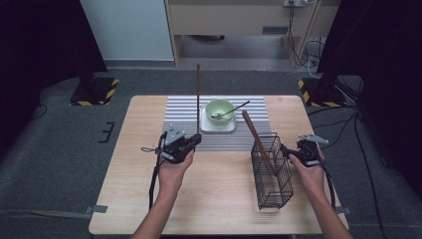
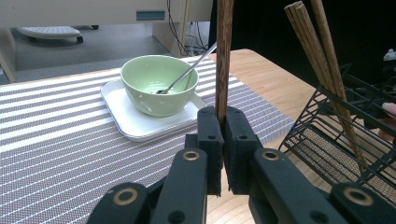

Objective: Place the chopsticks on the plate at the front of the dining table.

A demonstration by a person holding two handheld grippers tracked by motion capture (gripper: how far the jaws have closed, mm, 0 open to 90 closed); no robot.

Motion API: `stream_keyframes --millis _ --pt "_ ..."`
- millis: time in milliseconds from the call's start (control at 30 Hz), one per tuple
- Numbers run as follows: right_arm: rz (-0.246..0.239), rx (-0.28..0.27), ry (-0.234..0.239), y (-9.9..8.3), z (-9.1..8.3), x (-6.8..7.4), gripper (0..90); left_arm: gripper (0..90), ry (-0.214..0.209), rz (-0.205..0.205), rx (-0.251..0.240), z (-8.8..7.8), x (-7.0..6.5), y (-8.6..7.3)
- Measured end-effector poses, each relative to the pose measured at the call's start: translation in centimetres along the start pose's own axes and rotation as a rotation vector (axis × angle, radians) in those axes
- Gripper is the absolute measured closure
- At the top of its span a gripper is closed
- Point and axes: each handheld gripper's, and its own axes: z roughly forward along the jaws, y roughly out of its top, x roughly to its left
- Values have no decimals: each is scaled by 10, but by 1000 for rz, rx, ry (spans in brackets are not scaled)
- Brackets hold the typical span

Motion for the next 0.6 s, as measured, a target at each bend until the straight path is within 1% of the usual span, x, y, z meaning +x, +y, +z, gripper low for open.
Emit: stream_keyframes --millis 33,100,167,233,267,333,400,433,467,533,600 --pt "0 0 0 0 0 0 185 861 1 0 1 0 -1 0" --pt "-10 26 -6 -2 3 1 176 861 1 -1 -2 1 -3 1" --pt "-13 36 -10 -3 4 2 173 861 2 2 -1 2 -3 2" --pt "-11 47 -11 -5 5 3 170 861 -4 3 1 3 -5 3" --pt "-6 52 -24 -7 7 4 173 860 -9 9 3 3 -7 4" --pt "-6 57 -23 -8 8 4 172 860 -10 14 1 4 -9 5" --pt "0 76 -23 -12 11 4 169 861 -12 14 -1 4 -10 7" --pt "-5 94 -32 -16 13 4 160 860 -9 13 -5 4 -11 8" --pt "-5 94 -32 -16 13 4 160 860 -9 13 -5 4 -11 8" --pt "-30 105 -61 -18 15 5 160 860 -5 16 -5 5 -11 9" --pt "-31 108 -57 -18 15 5 139 861 -3 13 -7 6 -12 9"
